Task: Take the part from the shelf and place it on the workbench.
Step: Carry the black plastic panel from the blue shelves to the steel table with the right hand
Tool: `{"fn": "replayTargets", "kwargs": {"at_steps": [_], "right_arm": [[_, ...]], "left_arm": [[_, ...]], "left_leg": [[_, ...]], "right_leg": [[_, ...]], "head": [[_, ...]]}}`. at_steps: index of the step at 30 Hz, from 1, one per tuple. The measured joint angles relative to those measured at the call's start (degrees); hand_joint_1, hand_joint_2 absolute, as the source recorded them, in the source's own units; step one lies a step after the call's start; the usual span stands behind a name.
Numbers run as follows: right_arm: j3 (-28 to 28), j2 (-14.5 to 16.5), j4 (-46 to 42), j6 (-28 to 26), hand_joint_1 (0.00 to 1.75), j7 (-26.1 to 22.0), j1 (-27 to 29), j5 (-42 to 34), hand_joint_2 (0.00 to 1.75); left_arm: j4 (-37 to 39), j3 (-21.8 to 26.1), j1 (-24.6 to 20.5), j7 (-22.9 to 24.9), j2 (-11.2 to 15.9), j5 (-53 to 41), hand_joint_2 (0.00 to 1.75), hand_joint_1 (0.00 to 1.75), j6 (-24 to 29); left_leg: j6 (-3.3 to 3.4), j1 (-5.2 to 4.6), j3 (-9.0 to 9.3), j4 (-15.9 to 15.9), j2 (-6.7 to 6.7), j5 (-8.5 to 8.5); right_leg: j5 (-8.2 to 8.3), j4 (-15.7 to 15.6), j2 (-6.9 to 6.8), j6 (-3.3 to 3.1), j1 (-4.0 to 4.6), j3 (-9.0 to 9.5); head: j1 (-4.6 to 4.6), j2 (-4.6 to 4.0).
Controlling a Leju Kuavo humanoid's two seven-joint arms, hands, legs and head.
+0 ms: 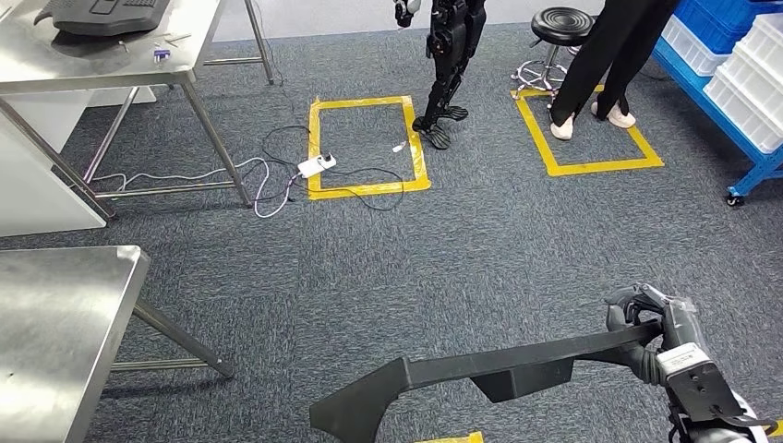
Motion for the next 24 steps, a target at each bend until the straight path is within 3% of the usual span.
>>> {"fn": "replayTargets", "kwargs": {"at_steps": [4,6,8,10,12,14,18,20,22,23,24], "right_arm": [[-0.03,0.01,-0.13,0.0,1.75,0.01,0.02,0.0,1.75],[-0.1,0.01,-0.42,0.0,1.75,0.01,0.08,0.0,1.75],[-0.3,0.13,-1.09,0.0,1.75,0.12,0.4,0.07,1.75],[-0.42,0.41,-1.55,0.0,1.75,0.33,0.68,0.29,1.75],[-0.42,0.7,-1.75,-0.03,1.75,0.48,0.7,0.55,1.75],[-0.42,0.97,-1.97,-0.1,1.75,0.54,0.73,0.8,1.75],[-0.44,1.59,-2.21,-0.16,1.75,0.66,0.86,1.19,1.75],[-0.66,1.73,-2.37,-0.17,1.75,0.67,0.97,1.21,1.75],[-1.06,1.83,-2.41,-0.16,1.75,0.7,1.31,1.15,1.75],[-1.25,1.88,-2.4,-0.15,1.75,0.72,1.58,1.12,1.75],[-1.41,1.92,-2.4,-0.13,1.75,0.74,1.85,1.07,1.75]], "left_arm": [[0.0,0.0,0.03,0.02,-0.01,-0.03,1.75,0.0,-0.01],[0.0,0.0,0.02,0.04,-0.01,-0.07,1.75,0.0,-0.01],[0.0,-0.01,-0.04,0.11,-0.05,-0.25,1.75,0.0,-0.05],[0.0,-0.02,-0.1,0.18,-0.08,-0.43,1.75,0.0,-0.1],[-0.01,-0.02,-0.18,0.2,-0.07,-0.5,1.75,0.0,-0.13],[-0.01,-0.04,-0.33,0.23,-0.06,-0.66,1.75,0.0,-0.22],[-0.02,-0.25,-0.35,0.37,-0.03,-1.2,1.75,0.0,-0.52],[-0.04,-0.37,-0.38,0.39,0.04,-1.44,1.75,0.0,-0.68],[-0.06,-0.42,-0.39,0.39,0.13,-1.69,1.75,0.0,-0.87],[-0.07,-0.43,-0.38,0.4,0.15,-1.76,1.75,0.0,-0.98],[-0.07,-0.44,-0.36,0.43,0.18,-1.8,1.75,0.0,-1.08]], "left_leg": [[-0.13,0.06,-0.05,-0.01,-0.05,0.02],[-0.38,0.2,-0.3,0.62,0.48,-0.53],[-1.07,0.54,-4.31,9.04,1.9,-4.52],[-1.44,0.81,-6.48,13.62,3.01,-5.96],[-1.06,0.73,-2.55,6.08,4.35,-2.55],[-0.54,0.4,-0.12,1.23,5.39,-1.13],[0.78,0.17,0.31,-0.17,4.43,-0.43],[1.46,0.35,0.68,-0.88,3.92,0.13],[1.62,0.26,0.6,-0.94,3.24,0.22],[1.62,0.25,0.56,-0.92,2.82,0.22],[1.6,0.25,0.54,-0.9,2.4,0.22]], "right_leg": [[0.05,-0.03,-0.1,-0.14,-0.01,0.0],[0.22,-0.22,-0.27,-0.58,-0.39,0.09],[0.3,-0.36,-1.21,-1.57,-0.38,0.14],[0.2,-0.34,-2.26,-2.14,0.01,0.19],[0.12,-0.28,-2.75,-2.03,0.24,0.32],[0.01,-0.27,-3.2,-1.69,0.61,0.34],[-0.6,0.48,-3.51,-0.67,0.77,-0.07],[-3.03,5.21,-2.19,-0.74,0.54,-2.33],[-6.21,12.88,-1.17,-0.91,0.31,-6.11],[-6.99,15.52,-1.01,-0.7,0.24,-7.46],[-6.86,16.12,-0.92,-0.29,0.16,-7.77]], "head": [[-0.01,0.0],[0.0,0.0],[-0.2,0.0],[-0.39,0.0],[-0.39,0.0],[-0.32,0.0],[-0.22,0.0],[-0.08,0.0],[0.06,0.0],[0.1,0.0],[0.1,0.0]]}}
